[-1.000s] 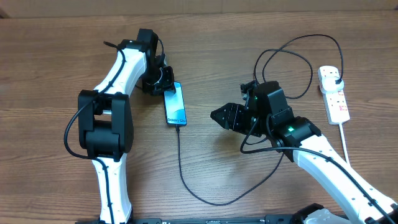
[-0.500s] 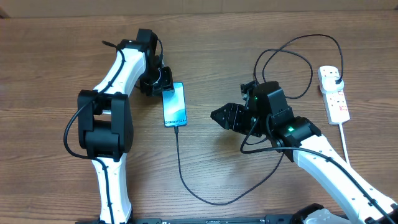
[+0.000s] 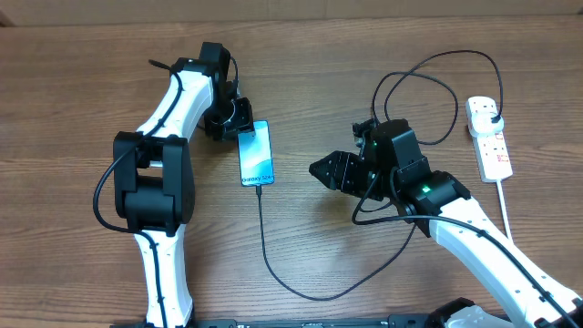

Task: Plug charger to phone and switch on socket
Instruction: 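Open the left gripper and lift the left arm away from the phone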

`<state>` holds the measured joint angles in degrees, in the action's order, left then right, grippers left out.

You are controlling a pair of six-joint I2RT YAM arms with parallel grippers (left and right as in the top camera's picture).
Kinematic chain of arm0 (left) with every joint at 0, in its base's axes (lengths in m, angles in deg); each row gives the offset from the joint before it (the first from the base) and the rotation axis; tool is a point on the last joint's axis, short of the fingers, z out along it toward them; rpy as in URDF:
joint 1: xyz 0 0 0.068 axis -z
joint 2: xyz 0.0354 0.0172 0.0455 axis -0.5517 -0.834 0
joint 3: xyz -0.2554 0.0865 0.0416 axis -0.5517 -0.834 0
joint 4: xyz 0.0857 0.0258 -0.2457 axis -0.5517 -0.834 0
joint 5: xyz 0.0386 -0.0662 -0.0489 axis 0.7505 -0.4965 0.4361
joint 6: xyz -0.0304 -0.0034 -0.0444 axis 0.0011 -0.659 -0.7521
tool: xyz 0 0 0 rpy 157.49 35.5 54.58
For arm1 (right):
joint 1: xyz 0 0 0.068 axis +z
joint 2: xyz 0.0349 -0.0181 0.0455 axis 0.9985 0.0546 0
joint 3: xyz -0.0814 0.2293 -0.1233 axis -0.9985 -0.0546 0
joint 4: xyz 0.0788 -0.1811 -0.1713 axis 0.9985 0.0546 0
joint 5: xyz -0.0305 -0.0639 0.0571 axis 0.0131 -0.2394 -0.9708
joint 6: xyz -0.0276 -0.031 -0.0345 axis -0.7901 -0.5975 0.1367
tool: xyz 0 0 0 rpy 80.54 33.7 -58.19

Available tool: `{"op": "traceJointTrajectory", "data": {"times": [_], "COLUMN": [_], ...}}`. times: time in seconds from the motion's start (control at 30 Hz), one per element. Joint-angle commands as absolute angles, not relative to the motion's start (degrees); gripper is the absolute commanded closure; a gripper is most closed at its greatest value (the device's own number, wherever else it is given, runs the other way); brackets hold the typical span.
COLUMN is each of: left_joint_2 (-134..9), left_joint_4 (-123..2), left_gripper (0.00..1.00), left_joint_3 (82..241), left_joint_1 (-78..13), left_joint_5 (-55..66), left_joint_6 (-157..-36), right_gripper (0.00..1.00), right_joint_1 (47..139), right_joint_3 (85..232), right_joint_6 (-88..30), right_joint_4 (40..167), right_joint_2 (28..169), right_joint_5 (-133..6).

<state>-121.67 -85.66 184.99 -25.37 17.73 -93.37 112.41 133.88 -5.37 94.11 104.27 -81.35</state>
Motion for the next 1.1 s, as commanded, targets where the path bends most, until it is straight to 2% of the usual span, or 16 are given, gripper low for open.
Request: {"op": "traceJointTrajectory", "data": {"times": [0.0,0.2,0.33,0.37,0.4,0.5,0.7,0.73,0.8,0.93,1.07], "left_joint_2": [-120.5,-117.1,-113.9,-113.1,-111.8,-109.4,-103.1,-102.2,-100.7,-99.8,-99.9], "left_joint_4": [-87.3,-93.6,-98.3,-99.3,-101.0,-103.2,-105.8,-106.1,-106.4,-107.0,-107.3], "left_gripper": [0.48,0.46,0.46,0.46,0.45,0.43,0.40,0.38,0.27,0.00,0.00], "left_joint_3": [187.9,199.7,208.9,211.1,214.1,218.1,219.4,219.4,219.4,219.4,219.4], "left_joint_1": [-26.3,-27.1,-27.2,-27.2,-27.2,-27.2,-27.2,-27.2,-27.2,-27.2,-27.2], "left_joint_5": [18.5,18.5,18.5,18.5,18.5,18.7,18.9,18.9,18.9,18.9,18.9], "left_joint_6": [-93.5,-92.3,-89.5,-88.8,-88.3,-88.3,-88.3,-88.3,-88.3,-88.4,-88.3], "right_gripper": [0.45,0.47,0.54,0.57,0.66,0.78,0.88,0.90,0.96,0.96,0.96], "right_joint_1": [112.2,112.2,112.2,112.1,111.8,111.0,105.9,104.6,101.8,94.7,85.7], "right_joint_3": [134.6,134.7,134.7,134.7,134.7,135.1,138.2,138.9,140.4,144.0,148.5], "right_joint_6": [-7.3,-9.0,-9.0,-9.1,-10.1,-11.8,-14.5,-14.8,-15.1,-18.0,-21.1], "right_joint_4": [94.4,94.3,94.3,94.3,94.4,95.3,102.1,103.8,106.8,113.0,119.7], "right_joint_2": [104.4,104.4,104.4,104.3,104.0,103.1,100.6,100.2,99.5,98.9,98.9], "right_joint_5": [-80.7,-80.7,-80.7,-80.7,-80.8,-80.7,-80.3,-80.2,-80.1,-80.1,-80.1]}}
